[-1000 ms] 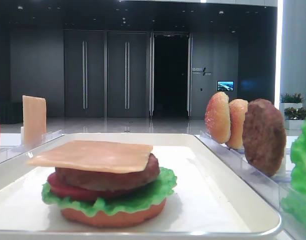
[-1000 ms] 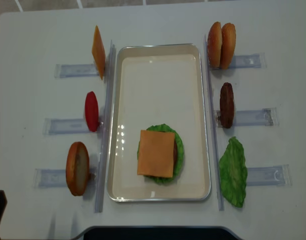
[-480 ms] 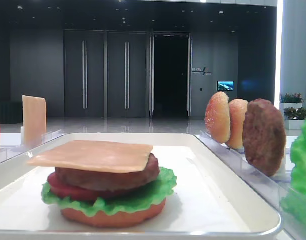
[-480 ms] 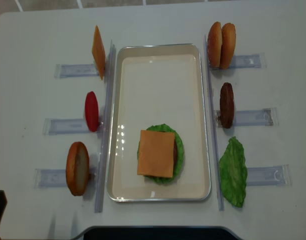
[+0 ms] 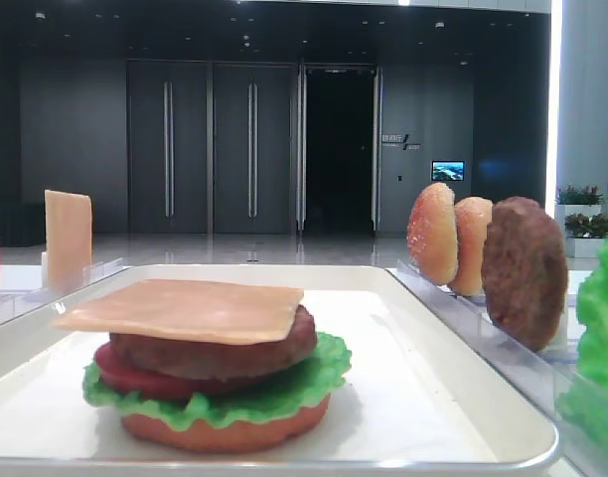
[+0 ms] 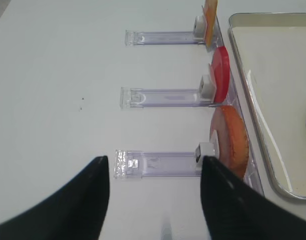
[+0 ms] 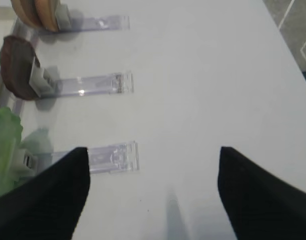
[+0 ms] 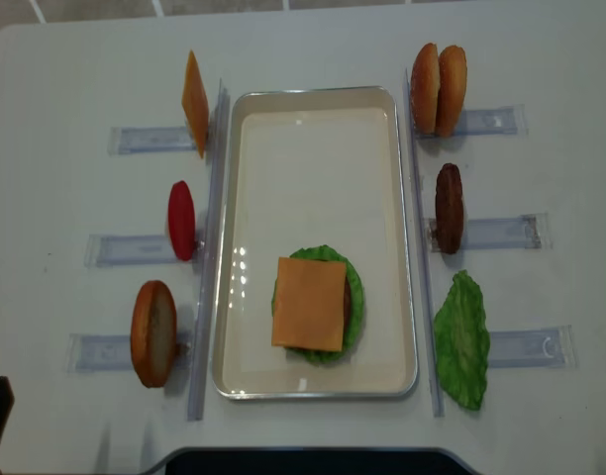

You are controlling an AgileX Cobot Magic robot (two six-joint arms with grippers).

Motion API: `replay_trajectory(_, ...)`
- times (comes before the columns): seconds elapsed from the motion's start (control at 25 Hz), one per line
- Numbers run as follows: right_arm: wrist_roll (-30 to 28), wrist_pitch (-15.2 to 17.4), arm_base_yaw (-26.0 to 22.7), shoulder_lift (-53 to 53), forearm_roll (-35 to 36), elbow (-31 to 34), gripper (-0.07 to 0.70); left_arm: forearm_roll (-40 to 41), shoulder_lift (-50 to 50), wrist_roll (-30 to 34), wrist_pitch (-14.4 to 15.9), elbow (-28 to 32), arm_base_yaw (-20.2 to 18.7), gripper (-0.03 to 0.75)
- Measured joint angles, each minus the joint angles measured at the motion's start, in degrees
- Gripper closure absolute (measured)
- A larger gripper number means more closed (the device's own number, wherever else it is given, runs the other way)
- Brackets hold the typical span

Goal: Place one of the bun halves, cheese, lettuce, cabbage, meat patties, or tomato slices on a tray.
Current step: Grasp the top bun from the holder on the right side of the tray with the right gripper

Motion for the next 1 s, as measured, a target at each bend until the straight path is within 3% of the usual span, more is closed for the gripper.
replay_trajectory(0.24,-1.9,-0.2,0.0,13.2,0.3,-0.1,0.097,0.0,0.0,0.0,0.0,0.0,0.0,0.272)
replay_trajectory(0.44,-2.4,-2.8,0.0,22.4,0.3,-3.3,0.097,0.0,0.0,0.0,0.0,0.0,0.0,0.272)
replay_trajectory(1.0,-2.4,-3.7,0.0,54.5,1.8,-25.5,0.097,0.0,0.0,0.0,0.0,0.0,0.0,0.272)
